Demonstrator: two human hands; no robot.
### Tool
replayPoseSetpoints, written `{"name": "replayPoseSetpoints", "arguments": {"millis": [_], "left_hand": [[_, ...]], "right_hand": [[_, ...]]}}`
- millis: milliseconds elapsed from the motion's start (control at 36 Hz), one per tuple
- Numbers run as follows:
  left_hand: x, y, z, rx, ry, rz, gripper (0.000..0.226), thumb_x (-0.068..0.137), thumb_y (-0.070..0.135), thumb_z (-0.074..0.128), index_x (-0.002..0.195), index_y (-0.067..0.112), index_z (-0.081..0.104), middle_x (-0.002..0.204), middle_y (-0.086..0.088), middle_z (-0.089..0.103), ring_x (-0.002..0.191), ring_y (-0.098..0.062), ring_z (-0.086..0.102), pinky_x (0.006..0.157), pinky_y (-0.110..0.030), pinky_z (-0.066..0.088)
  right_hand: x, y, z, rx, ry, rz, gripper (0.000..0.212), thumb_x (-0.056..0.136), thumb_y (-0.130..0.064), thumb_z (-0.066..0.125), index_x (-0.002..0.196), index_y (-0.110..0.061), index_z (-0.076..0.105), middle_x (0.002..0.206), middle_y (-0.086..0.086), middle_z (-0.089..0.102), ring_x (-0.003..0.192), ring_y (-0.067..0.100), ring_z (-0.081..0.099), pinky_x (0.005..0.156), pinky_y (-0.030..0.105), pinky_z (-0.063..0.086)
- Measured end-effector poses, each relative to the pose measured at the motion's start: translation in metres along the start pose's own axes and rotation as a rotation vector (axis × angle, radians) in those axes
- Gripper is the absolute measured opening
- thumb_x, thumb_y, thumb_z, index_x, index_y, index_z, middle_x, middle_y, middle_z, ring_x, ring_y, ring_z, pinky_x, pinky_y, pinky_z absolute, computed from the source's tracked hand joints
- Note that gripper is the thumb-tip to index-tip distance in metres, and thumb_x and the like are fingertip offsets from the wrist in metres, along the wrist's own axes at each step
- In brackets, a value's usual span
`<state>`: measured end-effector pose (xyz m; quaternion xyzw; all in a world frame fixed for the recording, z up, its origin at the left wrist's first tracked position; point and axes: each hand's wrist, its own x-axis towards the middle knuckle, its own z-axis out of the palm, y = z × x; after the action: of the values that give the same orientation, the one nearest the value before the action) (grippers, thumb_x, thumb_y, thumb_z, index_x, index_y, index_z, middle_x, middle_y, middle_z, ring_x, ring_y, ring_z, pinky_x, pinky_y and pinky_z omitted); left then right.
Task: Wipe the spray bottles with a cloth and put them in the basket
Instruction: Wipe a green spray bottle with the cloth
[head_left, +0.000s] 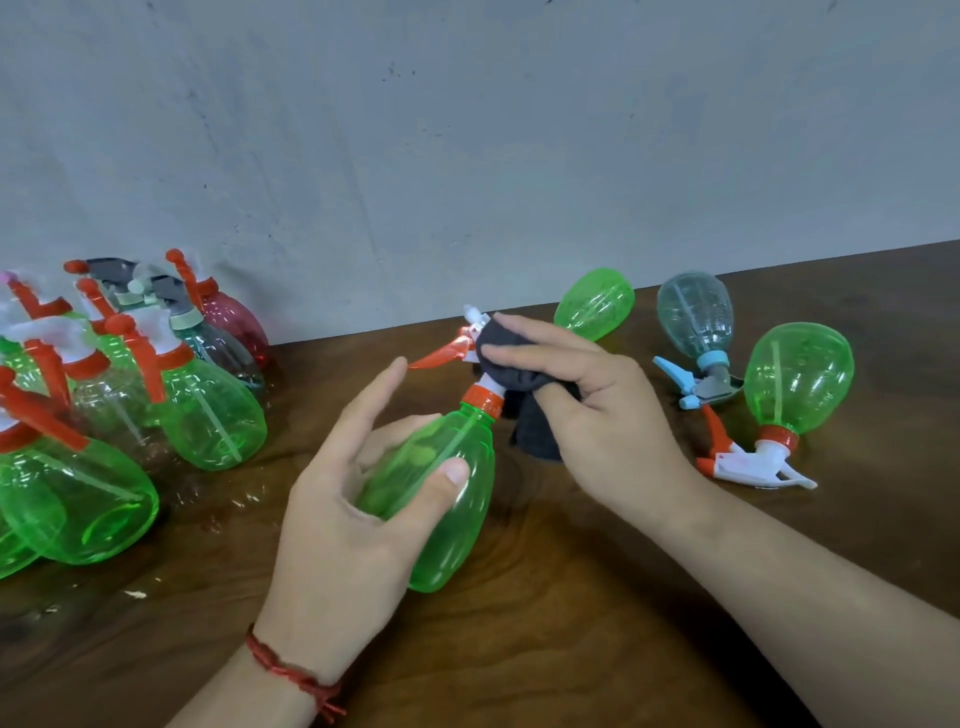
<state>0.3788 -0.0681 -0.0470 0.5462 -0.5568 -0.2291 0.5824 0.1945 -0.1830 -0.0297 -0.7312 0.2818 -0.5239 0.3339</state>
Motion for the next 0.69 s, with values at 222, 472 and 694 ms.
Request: {"name": "replayPoseSetpoints", "arguments": {"millis": [222, 472, 694], "left_hand": [[0.015, -0.003, -0.015, -0.165, 0.213, -0.048, 0.07, 0.085, 0.031, 0.084, 0.148, 0.046, 0.056, 0.122, 0.0, 0.079, 0.118, -0.023, 0.074, 0.107, -0.056, 0.055], [0.017, -0.018, -0.011, -0.201, 0.178, -0.064, 0.055, 0.093, 0.046, 0.063, 0.147, 0.037, 0.057, 0.137, 0.011, 0.068, 0.132, -0.017, 0.064, 0.114, -0.054, 0.049], [0.019, -0.022, -0.028, -0.083, -0.039, -0.057, 0.073, 0.089, -0.005, 0.081, 0.147, 0.03, 0.055, 0.134, 0.022, 0.068, 0.131, -0.003, 0.062, 0.102, -0.022, 0.055]], "right_hand": [[-0.004, 0.011, 0.004, -0.09, 0.043, 0.14, 0.051, 0.085, 0.015, 0.05, 0.089, -0.023, 0.084, 0.105, -0.021, 0.076, 0.107, -0.003, 0.067, 0.097, 0.014, 0.048], [-0.024, -0.009, 0.028, 0.245, -0.254, 0.333, 0.07, 0.088, 0.023, 0.045, 0.13, -0.025, 0.074, 0.127, -0.014, 0.075, 0.126, 0.004, 0.065, 0.115, 0.037, 0.048], [-0.022, -0.003, 0.032, 0.117, -0.224, 0.326, 0.074, 0.086, 0.023, 0.047, 0.13, -0.031, 0.074, 0.129, -0.019, 0.073, 0.127, 0.002, 0.064, 0.116, 0.039, 0.047]]}}
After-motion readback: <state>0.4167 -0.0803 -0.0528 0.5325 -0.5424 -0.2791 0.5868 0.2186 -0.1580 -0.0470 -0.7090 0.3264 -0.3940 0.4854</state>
